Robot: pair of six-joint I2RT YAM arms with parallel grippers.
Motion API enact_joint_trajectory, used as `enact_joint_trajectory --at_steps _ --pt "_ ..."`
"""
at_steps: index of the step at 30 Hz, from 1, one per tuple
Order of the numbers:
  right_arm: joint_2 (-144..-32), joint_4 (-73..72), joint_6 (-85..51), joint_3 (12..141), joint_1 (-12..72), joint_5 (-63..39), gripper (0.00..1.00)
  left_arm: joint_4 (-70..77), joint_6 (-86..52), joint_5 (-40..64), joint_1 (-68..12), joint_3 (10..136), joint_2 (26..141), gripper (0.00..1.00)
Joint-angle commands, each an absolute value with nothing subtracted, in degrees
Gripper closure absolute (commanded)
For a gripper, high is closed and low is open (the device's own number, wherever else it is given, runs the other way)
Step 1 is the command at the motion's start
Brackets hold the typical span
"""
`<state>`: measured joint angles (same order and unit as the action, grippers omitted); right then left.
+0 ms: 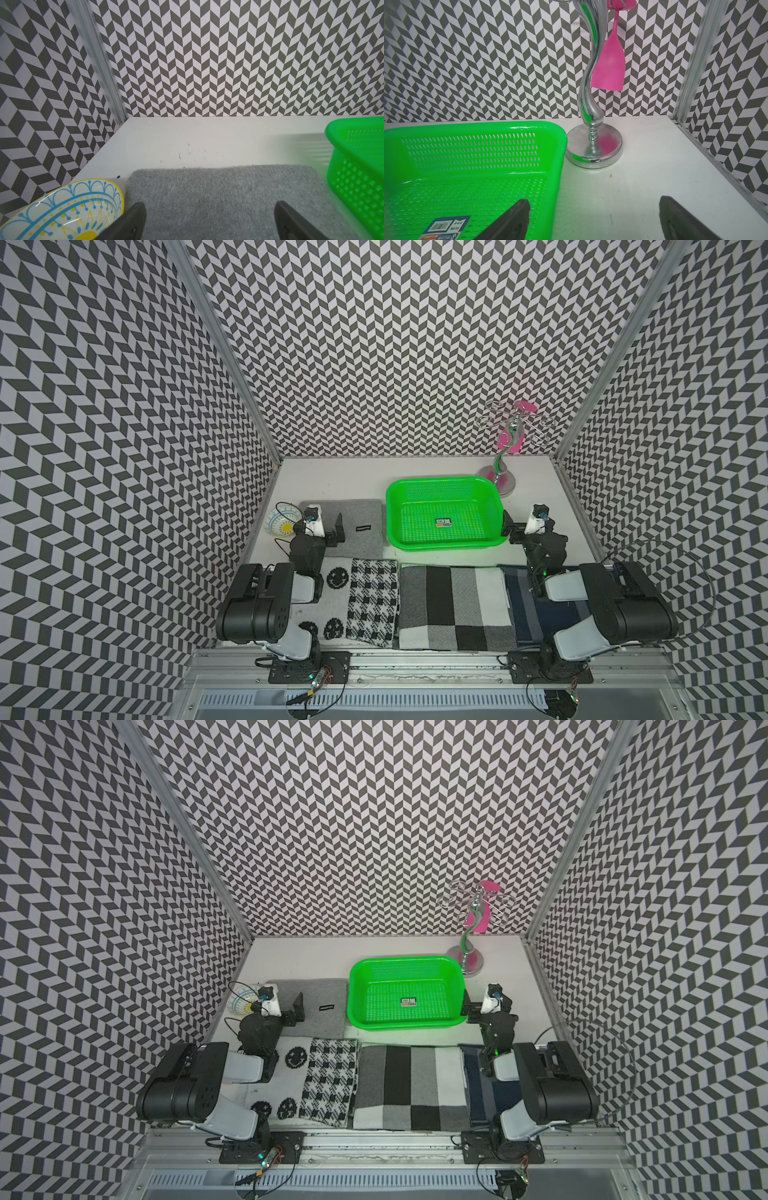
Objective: Put the folded scarf in the basket
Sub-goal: Pick up the scarf at the center of the board.
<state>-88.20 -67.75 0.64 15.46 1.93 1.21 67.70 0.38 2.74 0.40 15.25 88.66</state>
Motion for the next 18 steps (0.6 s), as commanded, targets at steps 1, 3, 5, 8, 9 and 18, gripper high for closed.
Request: enact_joint_trajectory --at_steps 1,3,5,8,9,18 --pt "-88.4 -70.3 0.9 15.6 1.8 0.9 0.01 68.8 0.6 2.5 0.2 15.8 88.9 0.0" --pt "-88.4 -70.3 0.8 15.6 1.8 0.9 0.0 68.9 0.6 2.6 0.2 15.8 88.9 0.0" --pt "-88.5 -70.5 0.7 15.6 1.8 0.9 0.0 68.8 0.6 2.5 0.2 15.9 88.9 0.01" --pt "-88.5 -70.5 0.6 15.6 1.8 1.0 0.0 68.9 0.6 2.5 0.2 15.8 88.9 0.0" --pt "-88.4 -70.5 0.6 15.6 1.8 1.2 0.0 68.8 0.6 2.6 0.2 15.8 88.9 0.01" --pt "-88.0 -70.5 0.3 15.3 1.7 1.6 0.0 68.9 0.6 2.5 0.2 15.7 88.7 0.0"
